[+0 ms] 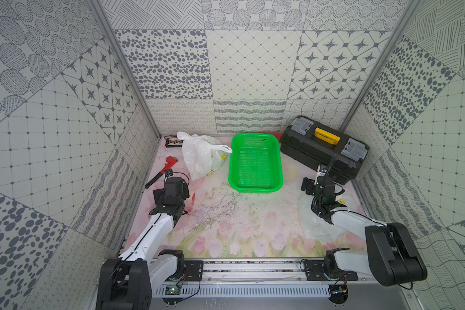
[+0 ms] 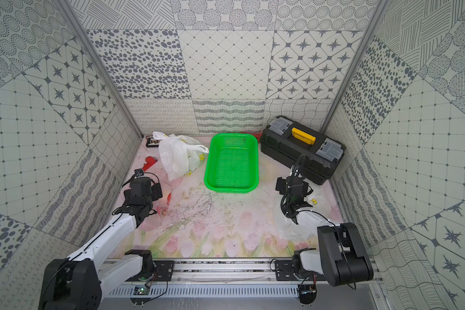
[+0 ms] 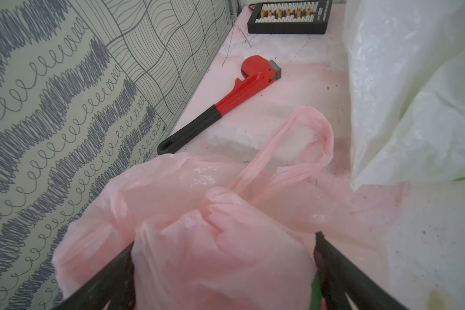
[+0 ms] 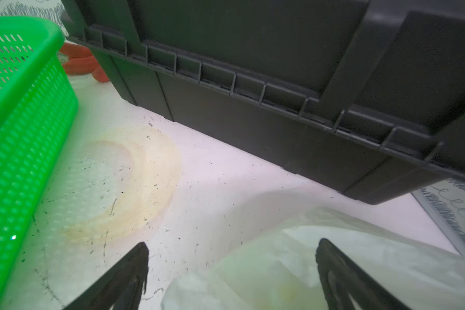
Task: Place the pears into plastic bags & tie knots
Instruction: Place the plastic bag at the center of the board, then reset both arms
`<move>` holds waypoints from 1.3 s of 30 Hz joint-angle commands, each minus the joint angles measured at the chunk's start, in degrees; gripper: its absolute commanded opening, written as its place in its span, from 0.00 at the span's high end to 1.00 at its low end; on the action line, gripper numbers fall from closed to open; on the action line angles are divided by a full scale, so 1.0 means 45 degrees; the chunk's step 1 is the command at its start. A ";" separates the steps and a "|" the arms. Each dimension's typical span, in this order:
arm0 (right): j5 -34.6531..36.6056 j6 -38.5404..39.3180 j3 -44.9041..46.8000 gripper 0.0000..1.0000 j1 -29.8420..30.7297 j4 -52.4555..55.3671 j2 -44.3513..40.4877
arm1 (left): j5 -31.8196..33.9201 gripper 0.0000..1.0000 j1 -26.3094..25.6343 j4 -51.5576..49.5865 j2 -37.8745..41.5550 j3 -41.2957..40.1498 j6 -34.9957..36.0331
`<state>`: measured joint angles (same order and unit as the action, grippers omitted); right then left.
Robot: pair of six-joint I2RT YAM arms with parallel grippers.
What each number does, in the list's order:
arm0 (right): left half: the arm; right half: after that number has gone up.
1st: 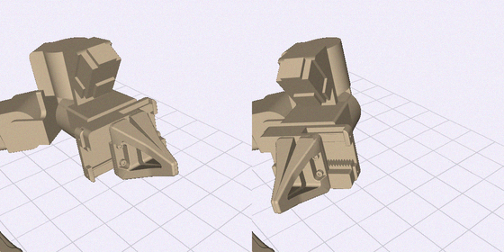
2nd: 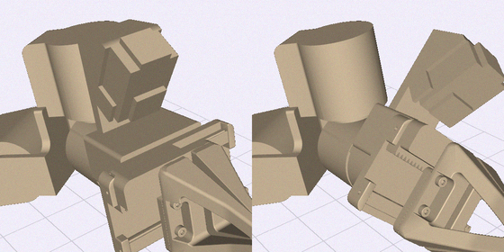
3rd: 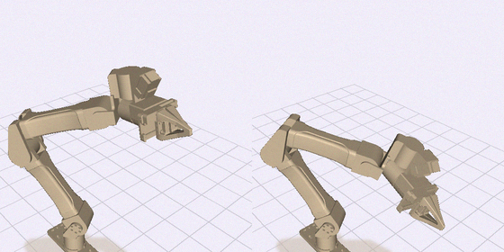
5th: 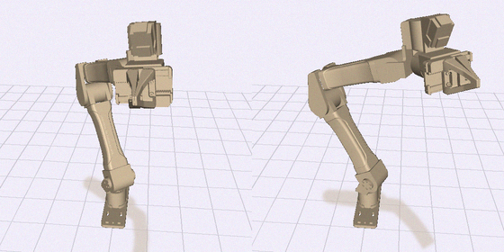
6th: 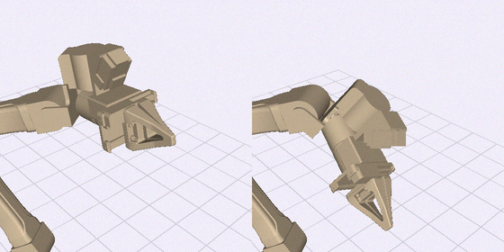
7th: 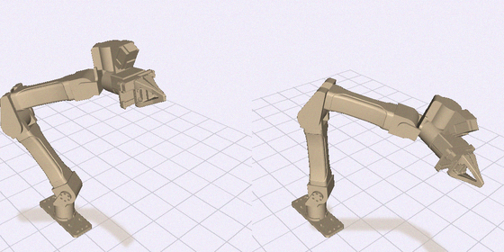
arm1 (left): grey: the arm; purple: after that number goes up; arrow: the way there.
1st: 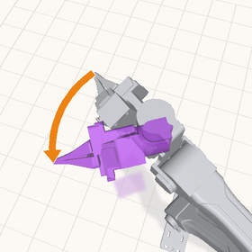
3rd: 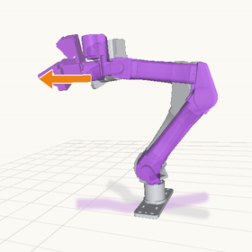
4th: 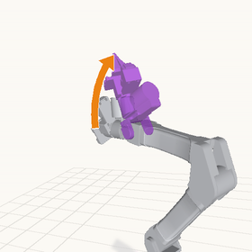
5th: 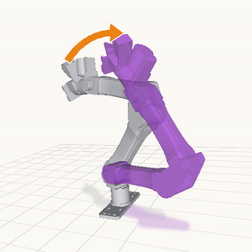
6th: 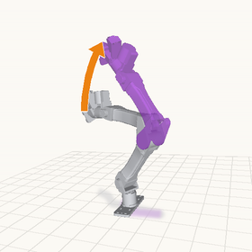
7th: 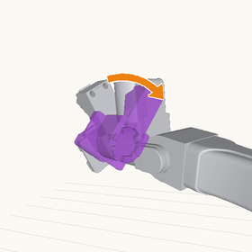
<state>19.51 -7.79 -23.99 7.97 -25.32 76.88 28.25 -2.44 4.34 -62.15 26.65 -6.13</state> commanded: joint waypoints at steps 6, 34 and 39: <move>-0.1395 0.0348 0.0900 0.02 -0.1243 -0.5395 0.1629 | -0.2569 0.02 0.0621 0.7359 -0.3784 -0.0668 -0.0262; -0.2499 0.0735 0.0452 0.02 -0.1334 -0.5613 0.2622 | -0.3387 0.02 -0.0083 0.9984 -0.6184 -0.0810 0.1187; -0.2497 0.0735 0.0472 0.02 -0.1338 -0.5623 0.2622 | -0.3167 0.02 -0.0246 1.0115 -0.6209 -0.0837 0.1320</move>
<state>8.97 -5.30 -21.12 1.85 -49.10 88.53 15.27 -2.85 52.58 -89.69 22.85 -1.80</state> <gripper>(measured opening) 0.979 0.984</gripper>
